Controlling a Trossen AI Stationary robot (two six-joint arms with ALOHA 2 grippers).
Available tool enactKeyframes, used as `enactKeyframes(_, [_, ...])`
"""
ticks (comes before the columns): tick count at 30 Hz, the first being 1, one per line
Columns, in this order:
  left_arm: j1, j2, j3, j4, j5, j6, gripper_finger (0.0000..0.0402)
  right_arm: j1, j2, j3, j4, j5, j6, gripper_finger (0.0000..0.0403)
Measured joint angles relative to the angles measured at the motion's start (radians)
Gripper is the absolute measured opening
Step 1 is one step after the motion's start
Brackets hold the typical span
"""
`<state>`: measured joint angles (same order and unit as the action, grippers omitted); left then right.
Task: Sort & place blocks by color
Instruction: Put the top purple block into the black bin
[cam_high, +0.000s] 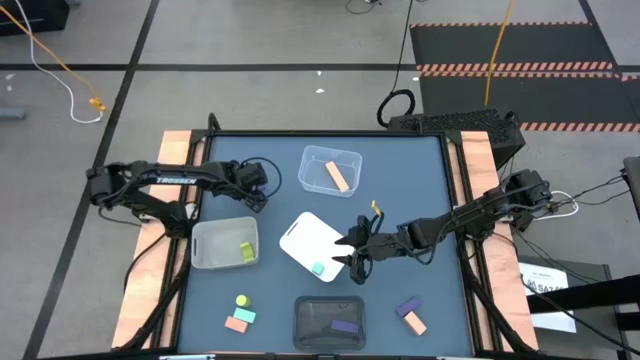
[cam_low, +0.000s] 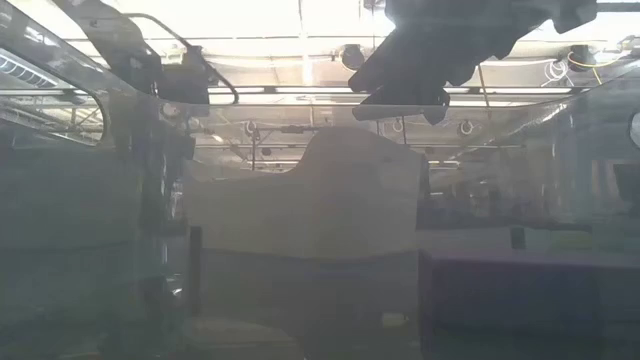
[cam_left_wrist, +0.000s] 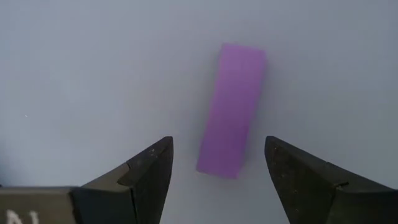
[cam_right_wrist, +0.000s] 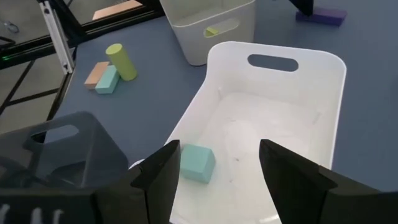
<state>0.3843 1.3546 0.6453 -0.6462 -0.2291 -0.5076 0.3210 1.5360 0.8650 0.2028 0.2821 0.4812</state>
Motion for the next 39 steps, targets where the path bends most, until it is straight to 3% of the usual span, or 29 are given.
enactKeyframes(9, [0.008,0.097,0.005,0.022,0.001,0.006,0.0239,0.001,0.000,0.000,0.000,0.000,-0.007,0.0212])
enactKeyframes(12, [0.008,0.097,0.004,0.042,0.010,0.007,0.0195,0.001,0.000,0.000,0.001,0.000,-0.022,0.0212])
enactKeyframes(16, [0.008,0.088,0.000,0.073,0.009,0.010,0.0103,0.001,0.000,0.000,-0.006,0.000,-0.026,0.0212])
enactKeyframes(17, [0.010,0.089,0.000,0.088,-0.003,0.011,0.0098,0.001,0.000,0.000,-0.009,0.000,-0.026,0.0212])
enactKeyframes(23, [0.027,0.071,0.011,0.178,-0.025,0.012,0.0098,0.001,0.000,0.000,-0.013,0.000,-0.024,0.0212])
enactKeyframes(28, [0.018,0.028,0.103,0.217,0.007,0.043,0.0098,0.001,0.000,0.000,0.004,0.000,-0.023,0.0212])
enactKeyframes(39, [-0.207,-0.030,0.300,0.542,0.098,0.212,0.0098,0.001,0.000,0.000,0.034,0.003,-0.036,0.0212])
